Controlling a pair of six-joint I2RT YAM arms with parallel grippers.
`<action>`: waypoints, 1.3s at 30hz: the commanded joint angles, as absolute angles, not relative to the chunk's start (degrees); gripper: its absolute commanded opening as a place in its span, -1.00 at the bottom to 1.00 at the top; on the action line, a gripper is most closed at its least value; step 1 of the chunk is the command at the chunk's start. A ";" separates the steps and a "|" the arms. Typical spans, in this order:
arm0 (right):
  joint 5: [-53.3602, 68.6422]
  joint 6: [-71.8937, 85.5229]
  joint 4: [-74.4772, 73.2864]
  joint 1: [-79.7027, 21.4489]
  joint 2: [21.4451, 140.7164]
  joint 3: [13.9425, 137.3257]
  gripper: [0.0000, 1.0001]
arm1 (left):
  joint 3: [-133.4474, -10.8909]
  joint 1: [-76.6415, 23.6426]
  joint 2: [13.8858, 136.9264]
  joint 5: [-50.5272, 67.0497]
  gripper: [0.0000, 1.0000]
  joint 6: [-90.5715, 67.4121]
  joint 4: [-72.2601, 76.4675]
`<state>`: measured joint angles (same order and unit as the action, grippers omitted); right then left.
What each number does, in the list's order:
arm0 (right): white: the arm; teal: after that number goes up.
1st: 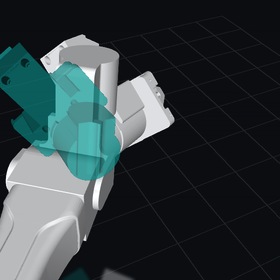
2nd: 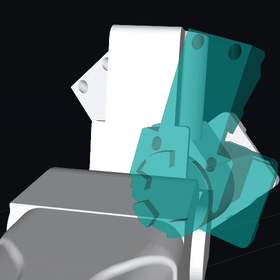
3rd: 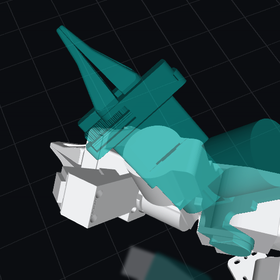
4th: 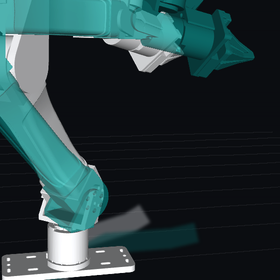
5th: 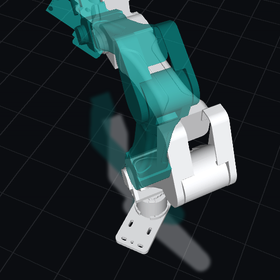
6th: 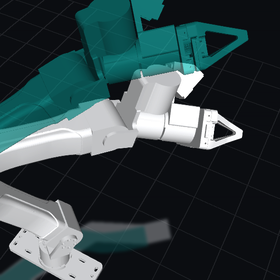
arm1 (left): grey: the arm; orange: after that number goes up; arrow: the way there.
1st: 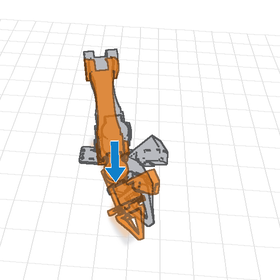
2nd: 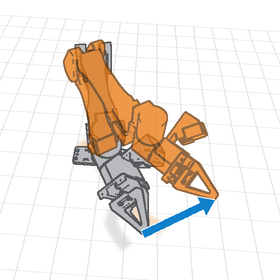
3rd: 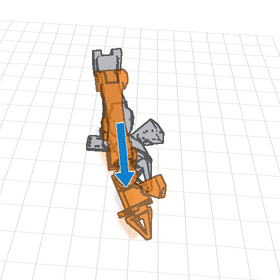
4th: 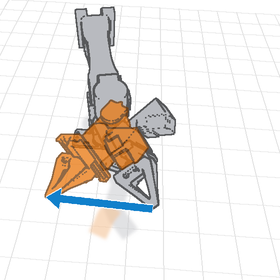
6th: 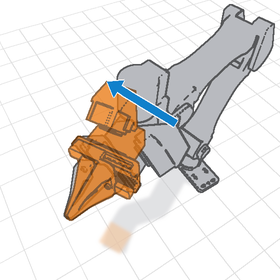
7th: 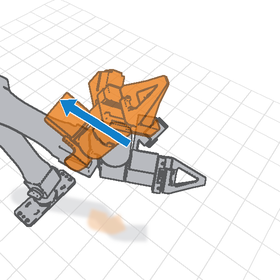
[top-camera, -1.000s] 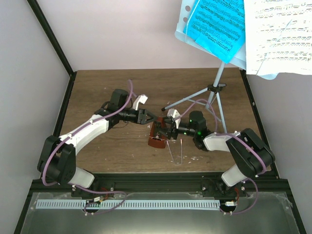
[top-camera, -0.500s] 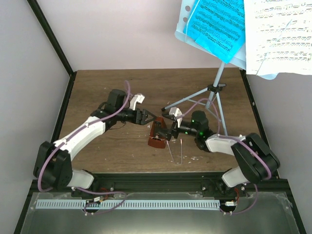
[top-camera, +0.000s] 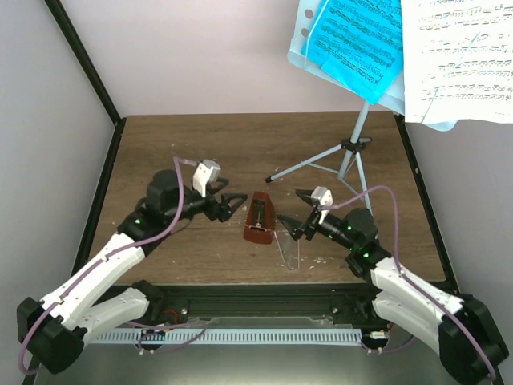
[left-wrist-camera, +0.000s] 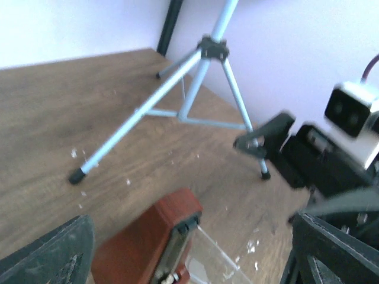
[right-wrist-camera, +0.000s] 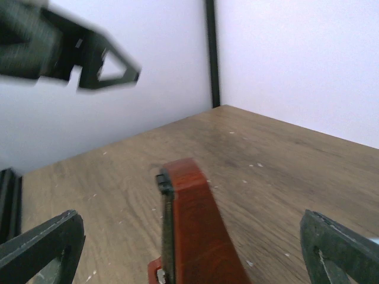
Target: Pack up the instrument practice props
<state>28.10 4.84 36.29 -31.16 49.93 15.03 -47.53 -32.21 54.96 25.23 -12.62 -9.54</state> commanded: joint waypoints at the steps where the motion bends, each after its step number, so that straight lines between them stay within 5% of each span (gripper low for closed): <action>1: 15.79 12.15 21.94 -30.60 44.38 16.49 1.00 | -39.09 -37.50 55.89 21.47 0.85 -15.20 -2.35; 19: 10.15 24.03 21.79 -30.29 42.92 13.45 1.00 | -37.05 -43.47 68.69 18.05 0.83 -11.47 6.97; 26: 10.31 23.92 21.99 -30.26 42.76 12.97 1.00 | -37.70 -43.62 70.40 16.03 0.51 -9.64 7.94; 39: 9.81 24.91 23.14 -30.28 43.37 12.05 1.00 | -37.49 -43.66 71.67 13.18 0.27 -10.23 10.17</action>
